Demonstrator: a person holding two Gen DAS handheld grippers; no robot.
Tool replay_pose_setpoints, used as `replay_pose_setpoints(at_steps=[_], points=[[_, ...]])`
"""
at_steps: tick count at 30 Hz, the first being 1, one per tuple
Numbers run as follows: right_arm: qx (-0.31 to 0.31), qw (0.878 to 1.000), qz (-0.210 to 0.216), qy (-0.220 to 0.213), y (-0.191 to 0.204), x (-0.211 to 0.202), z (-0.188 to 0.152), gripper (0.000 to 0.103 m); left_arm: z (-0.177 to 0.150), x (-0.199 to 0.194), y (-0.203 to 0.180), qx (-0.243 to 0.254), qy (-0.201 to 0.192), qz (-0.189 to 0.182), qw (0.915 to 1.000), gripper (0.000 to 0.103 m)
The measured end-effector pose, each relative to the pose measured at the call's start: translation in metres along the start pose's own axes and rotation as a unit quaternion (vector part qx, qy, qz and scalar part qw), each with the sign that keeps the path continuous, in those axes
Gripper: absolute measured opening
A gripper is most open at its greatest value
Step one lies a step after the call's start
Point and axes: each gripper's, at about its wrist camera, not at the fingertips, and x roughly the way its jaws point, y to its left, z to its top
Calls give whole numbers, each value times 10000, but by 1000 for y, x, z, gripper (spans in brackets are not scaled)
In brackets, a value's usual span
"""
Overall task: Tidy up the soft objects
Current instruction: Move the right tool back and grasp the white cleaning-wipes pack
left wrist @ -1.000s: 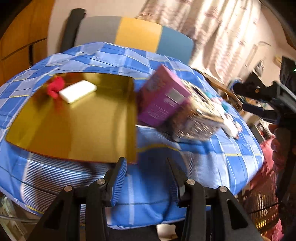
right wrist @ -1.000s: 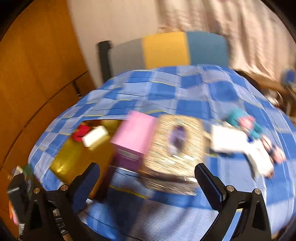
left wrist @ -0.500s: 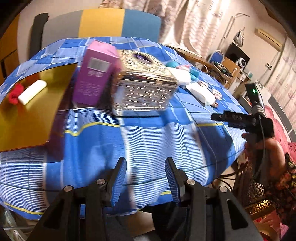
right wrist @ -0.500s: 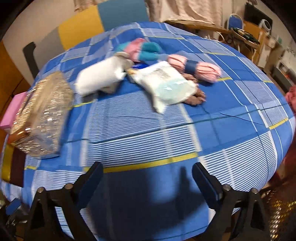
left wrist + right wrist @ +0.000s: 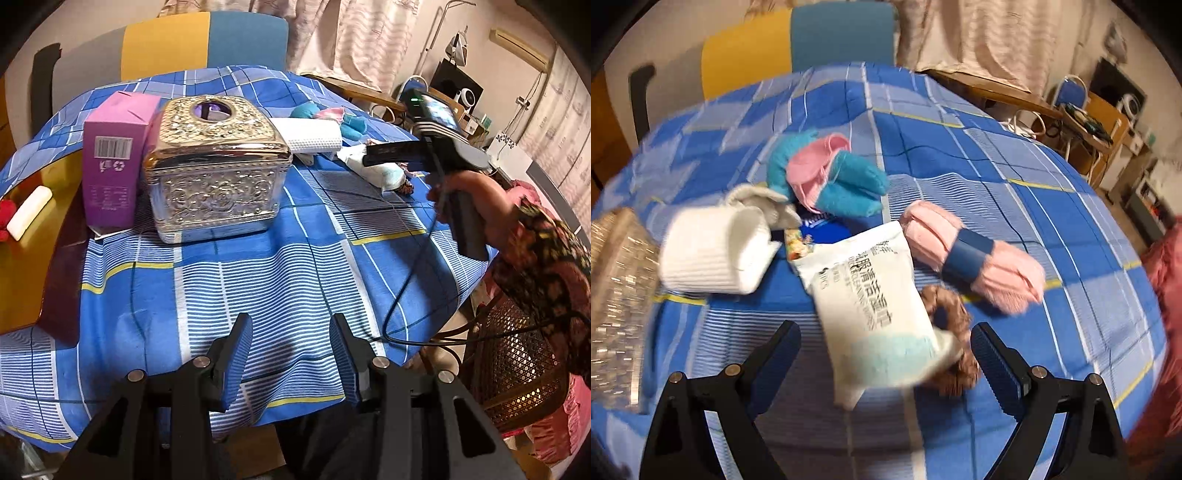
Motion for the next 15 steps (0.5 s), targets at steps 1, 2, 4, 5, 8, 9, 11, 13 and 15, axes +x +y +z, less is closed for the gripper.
replay_pose_setpoints(at_steps=[1,2,4,5,8,9,11,13,15], points=[[-70,10000,-17,27,2,4,0,84,2,1,-1,12,4,10,10000,44],[-181,9998,-46,80,5,9,-1,82,3,2,-2,26,15,33,10000,44],[-371,9991,-157,99,9,14,-2,79,4,5,-4,38,39,36,10000,44],[-419,9990,-162,71,9,15,-2,78,5,6,-5,37,46,19,10000,44],[-406,9992,-49,40,7,11,-6,74,9,12,-10,52,81,-3,10000,44],[-398,9992,12,39,5,8,-10,70,10,13,-12,66,89,-31,9999,44],[-410,9991,62,47,4,4,-14,67,13,16,-18,111,100,-34,9999,44],[-425,9990,124,98,2,1,-17,65,14,19,-23,167,111,-59,9998,44],[-467,9985,240,140,0,-5,-24,63,15,22,-30,225,123,-98,9996,44]])
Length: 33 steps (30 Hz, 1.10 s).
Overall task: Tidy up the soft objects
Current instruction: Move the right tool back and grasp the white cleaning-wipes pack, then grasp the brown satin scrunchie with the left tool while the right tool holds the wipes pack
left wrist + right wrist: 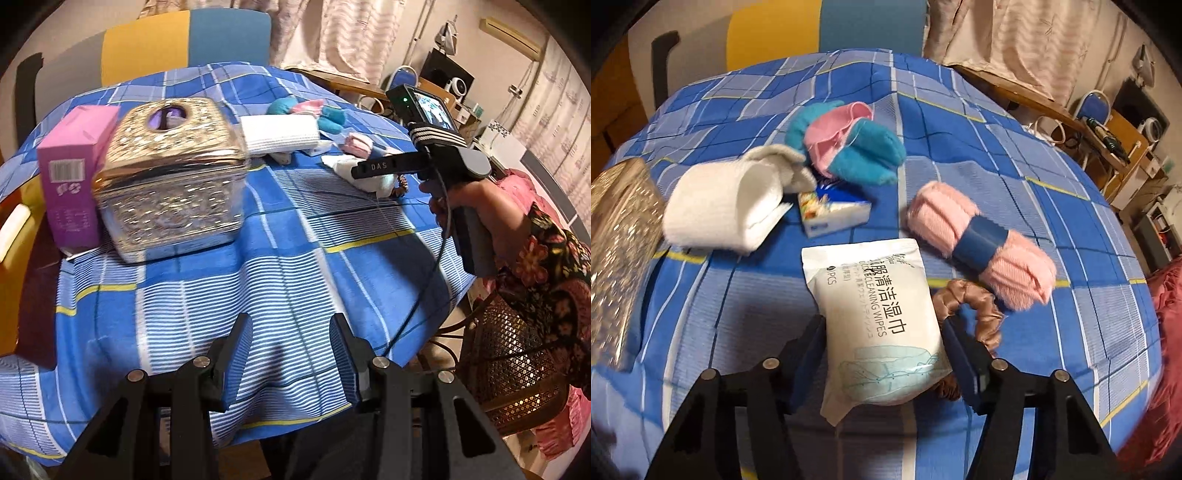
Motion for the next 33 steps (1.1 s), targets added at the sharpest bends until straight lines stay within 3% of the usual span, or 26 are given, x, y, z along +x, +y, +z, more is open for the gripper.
replay_pose_setpoints(at_steps=[7,12,14,19,25,33], points=[[7,9996,242,175,-11,-19,-28,64,10,9,-17,142,22,-76,9999,44],[4,9983,552,161,-16,-19,-41,76,26,13,-27,203,-17,-31,9998,43],[-72,9986,530,43,-15,-20,-43,75,35,16,-32,251,-42,7,9997,43],[-104,9983,576,4,-17,-26,-38,58,55,24,-42,231,-94,27,9997,44],[1166,9855,1224,-142,-73,-38,-34,57,71,39,-53,67,-29,-60,10000,44],[2163,9711,1000,-141,-120,-39,-43,57,109,64,-57,-116,19,53,9999,44]])
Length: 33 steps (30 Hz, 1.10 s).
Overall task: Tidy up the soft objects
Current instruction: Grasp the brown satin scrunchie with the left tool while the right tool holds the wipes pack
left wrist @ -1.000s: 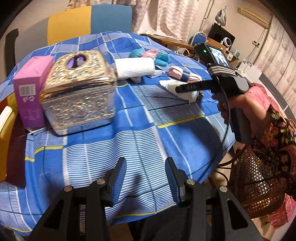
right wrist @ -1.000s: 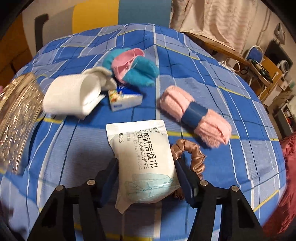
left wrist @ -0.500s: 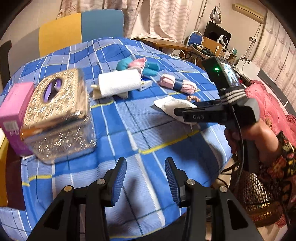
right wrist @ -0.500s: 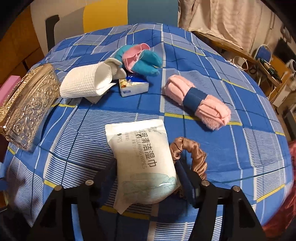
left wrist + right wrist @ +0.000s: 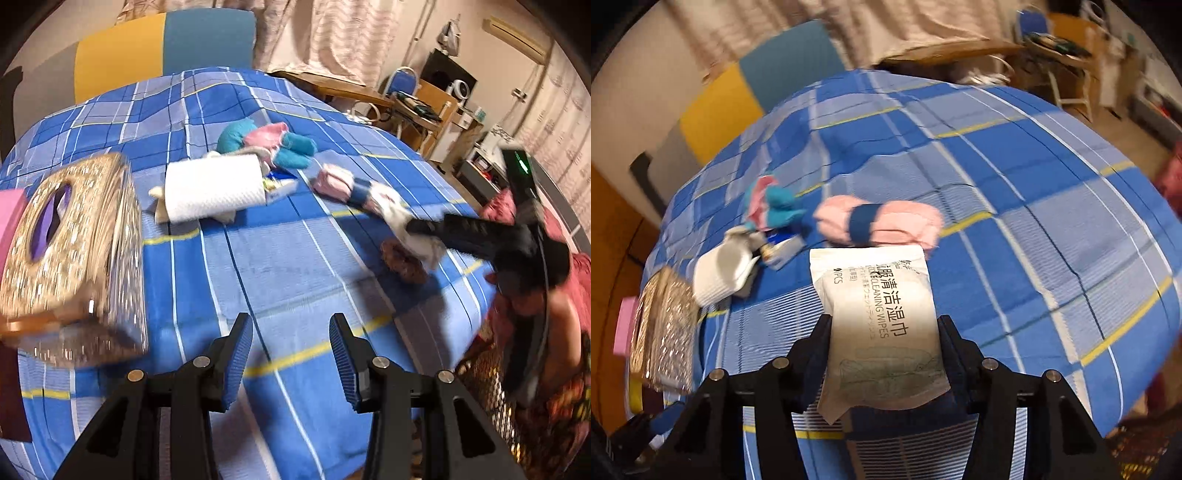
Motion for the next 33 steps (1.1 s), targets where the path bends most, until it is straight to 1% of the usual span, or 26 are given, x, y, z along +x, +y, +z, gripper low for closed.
replay_pose_setpoints(at_steps=[2,3,4,5,7,8,9,12,15,18,22,23,24,25,26,28,29,31,33], points=[[71,10000,-26,-26,-5,-1,2,57,15,7,1,-60,-30,69,10000,44],[132,9998,-73,-101,-7,-3,3,57,22,11,0,-75,9,81,9999,46],[171,9997,-67,-156,-10,-5,4,57,26,15,-2,-85,54,72,9999,49],[258,9994,-34,-243,-13,-8,6,57,30,21,-5,-105,102,-19,9999,55],[438,9981,65,-420,-22,-17,10,57,33,31,-14,-91,166,-216,9996,63],[450,9978,17,-482,-25,-21,11,57,34,35,-18,-64,197,-278,9994,64],[424,9977,-117,-523,-27,-23,13,57,35,42,-26,-9,265,-373,9989,64],[413,9954,-681,-531,-37,-23,16,57,39,61,-54,169,446,-548,9974,64],[659,9940,-757,-433,-50,-19,20,57,43,82,-84,416,592,-684,9950,64],[765,9930,-804,-406,-58,-18,22,57,46,104,-106,606,776,-725,9925,64],[770,9931,-778,-431,-59,-19,22,57,46,131,-114,540,1047,-722,9904,62],[757,9932,-771,-433,-57,-19,21,57,46,133,-112,509,979,-746,9911,58],[722,9935,-770,-419,-56,-18,21,57,46,130,-109,512,775,-721,9931,42],[701,9938,-760,-411,-54,-17,21,57,45,130,-106,539,718,-670,9937,36],[688,9941,-742,-401,-53,-17,21,57,44,131,-104,595,760,-610,9935,29],[635,9951,-660,-382,-49,-15,20,57,40,127,-98,757,700,-568,9930,20],[598,9956,-616,-387,-46,-15,20,57,38,124,-95,874,684,-481,9927,17],[491,9966,-538,-393,-39,-15,19,57,33,118,-88,1055,650,-361,9916,14],[390,9977,-419,-364,-31,-14,16,57,29,109,-73,1016,602,-300,9925,14]])
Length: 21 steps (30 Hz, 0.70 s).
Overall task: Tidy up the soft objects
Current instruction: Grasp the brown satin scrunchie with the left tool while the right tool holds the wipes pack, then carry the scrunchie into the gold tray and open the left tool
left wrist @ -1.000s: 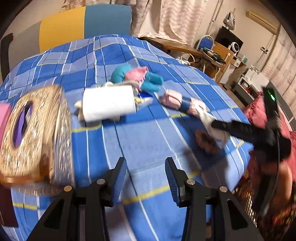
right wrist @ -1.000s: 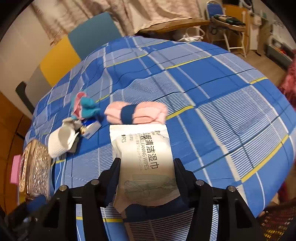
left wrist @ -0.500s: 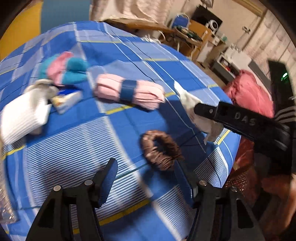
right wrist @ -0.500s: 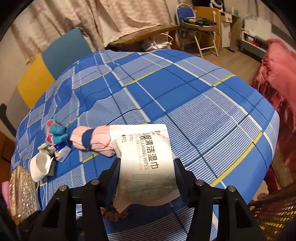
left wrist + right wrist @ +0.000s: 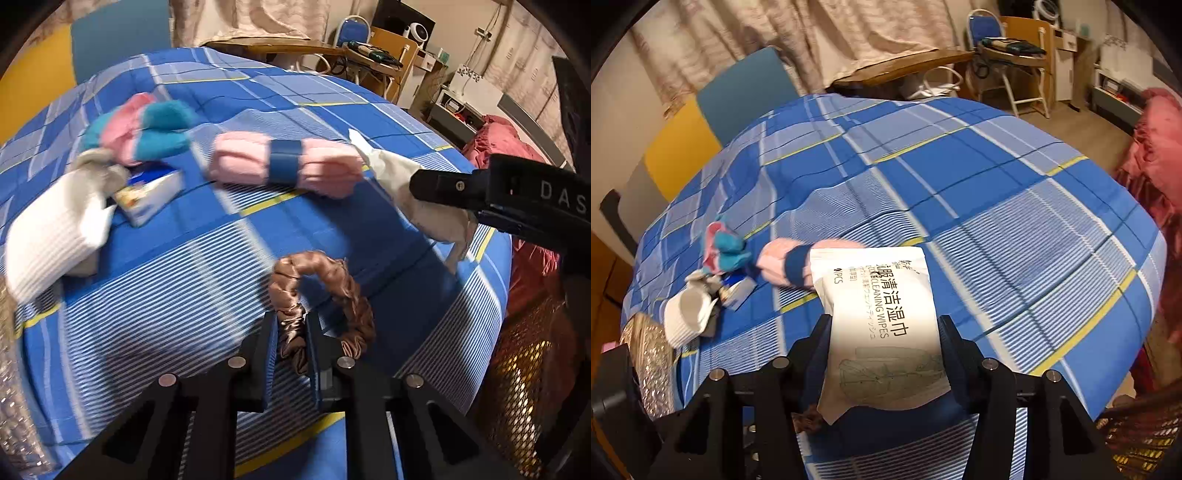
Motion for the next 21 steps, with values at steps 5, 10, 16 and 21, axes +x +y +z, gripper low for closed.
replay_pose_setpoints(at_steps=[5,10,16,21], points=[[-315,9979,394,413,23,12,-11,57,-17,-16,40,-364,-38,255,9990,15],[-749,9949,99,674,41,26,-22,57,-17,-24,58,-837,-119,386,9957,48],[-921,9932,-28,707,49,29,-25,59,-9,-22,30,-595,-143,210,9979,67],[-927,9929,-16,744,47,30,-22,60,-10,-1,23,-377,22,456,9982,61]])
